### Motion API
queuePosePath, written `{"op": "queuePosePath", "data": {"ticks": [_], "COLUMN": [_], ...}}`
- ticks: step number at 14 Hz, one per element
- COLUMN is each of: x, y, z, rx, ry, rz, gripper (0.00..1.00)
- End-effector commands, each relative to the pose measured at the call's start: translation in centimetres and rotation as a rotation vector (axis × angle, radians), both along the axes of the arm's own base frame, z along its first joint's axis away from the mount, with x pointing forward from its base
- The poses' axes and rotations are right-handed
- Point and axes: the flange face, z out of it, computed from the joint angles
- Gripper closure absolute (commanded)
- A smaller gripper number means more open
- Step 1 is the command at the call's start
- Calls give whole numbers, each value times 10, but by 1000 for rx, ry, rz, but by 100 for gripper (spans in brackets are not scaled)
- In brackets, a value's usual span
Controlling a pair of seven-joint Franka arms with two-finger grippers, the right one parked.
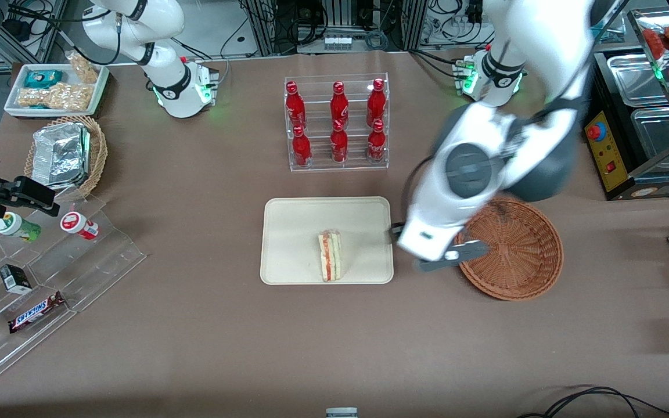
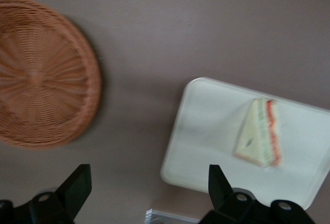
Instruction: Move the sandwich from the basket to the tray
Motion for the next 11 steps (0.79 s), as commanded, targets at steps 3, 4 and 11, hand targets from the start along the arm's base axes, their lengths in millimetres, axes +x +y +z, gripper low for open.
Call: {"op": "queuePosePath", "data": {"ticks": [3, 4, 11], "x": [-33, -34, -35], "y": [155, 180, 244], "z": [33, 38, 69], "rx": [34, 27, 56], "ry": [222, 236, 190], "rz": [-71, -78, 10], "gripper": [0, 0, 0]}}
